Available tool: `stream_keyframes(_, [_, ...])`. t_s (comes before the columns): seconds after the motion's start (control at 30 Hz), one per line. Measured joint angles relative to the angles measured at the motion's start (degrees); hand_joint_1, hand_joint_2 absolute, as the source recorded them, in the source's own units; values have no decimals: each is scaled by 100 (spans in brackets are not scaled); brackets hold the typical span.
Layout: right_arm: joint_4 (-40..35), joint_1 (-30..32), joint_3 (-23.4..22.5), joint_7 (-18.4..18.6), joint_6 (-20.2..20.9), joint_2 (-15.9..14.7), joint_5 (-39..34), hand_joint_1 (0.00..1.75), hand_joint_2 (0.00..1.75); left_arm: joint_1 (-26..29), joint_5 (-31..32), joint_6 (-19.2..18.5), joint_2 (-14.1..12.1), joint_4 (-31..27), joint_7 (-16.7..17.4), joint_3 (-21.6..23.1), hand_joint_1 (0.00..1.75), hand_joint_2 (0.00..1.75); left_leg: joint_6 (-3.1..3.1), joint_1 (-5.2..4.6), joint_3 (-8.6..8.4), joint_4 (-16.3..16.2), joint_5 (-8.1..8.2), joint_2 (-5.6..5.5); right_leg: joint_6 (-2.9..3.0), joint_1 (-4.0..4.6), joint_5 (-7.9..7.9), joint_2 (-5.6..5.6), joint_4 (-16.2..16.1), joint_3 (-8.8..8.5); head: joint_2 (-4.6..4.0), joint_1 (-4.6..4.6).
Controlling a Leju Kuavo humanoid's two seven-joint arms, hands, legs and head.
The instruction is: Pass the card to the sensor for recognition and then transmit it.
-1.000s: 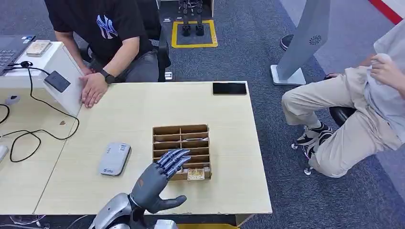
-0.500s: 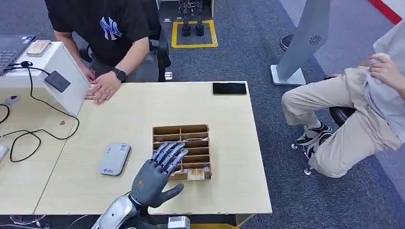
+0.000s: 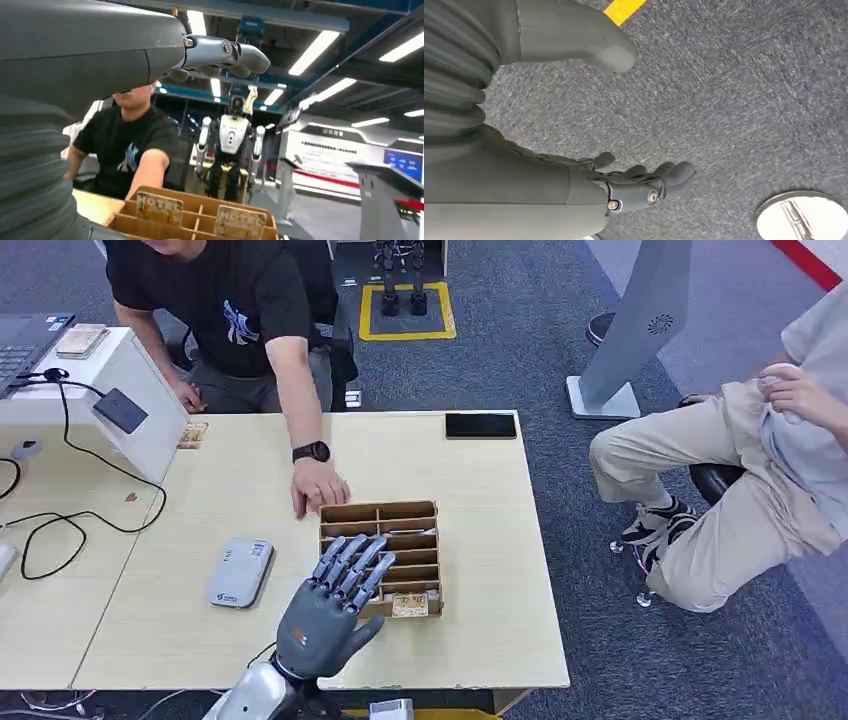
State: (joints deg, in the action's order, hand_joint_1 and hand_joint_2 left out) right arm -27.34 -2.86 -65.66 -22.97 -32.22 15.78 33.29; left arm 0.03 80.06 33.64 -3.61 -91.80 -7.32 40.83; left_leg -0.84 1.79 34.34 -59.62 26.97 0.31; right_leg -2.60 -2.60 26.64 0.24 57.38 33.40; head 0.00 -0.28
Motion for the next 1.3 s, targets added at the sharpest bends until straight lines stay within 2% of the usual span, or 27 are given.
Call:
stream_keyframes(0.63, [-35, 1, -76, 9, 0, 13, 0, 0, 175, 19, 43, 20, 28, 42, 19, 0, 0, 175, 0, 0, 0, 0, 0, 0, 0, 0, 0, 0, 0, 0, 0, 0])
stream_keyframes(0.9, [-72, 1, -114, 63, 68, 44, 96, 0, 175, -44, 799, -79, 5, 188, 644, 0, 0, 175, 0, 0, -1, 0, 0, 0, 0, 0, 0, 0, 0, 1, 0, 0])
stream_keyframes(1.0, [-98, 2, -120, 94, 94, 48, 101, 0, 175, -100, 935, -197, -30, 288, 988, 0, 0, 175, 0, 0, -1, 0, 0, 0, 0, 0, 0, 1, 0, 1, 0, 0])
stream_keyframes(1.17, [-131, 3, -142, 131, 105, 52, 113, 0, 175, -225, 940, -478, -77, 446, 1269, 28, 0, 175, 0, 0, 0, 0, 0, 0, 0, 0, 0, 0, 0, 1, 0, 0])
stream_keyframes(1.3, [-149, 7, -203, 133, 131, 55, 195, 0, 175, -251, 940, -555, -87, 663, 1287, 33, 0, 175, 0, 0, 0, 0, 0, 0, 0, 0, 0, 1, 0, 1, 0, 0])
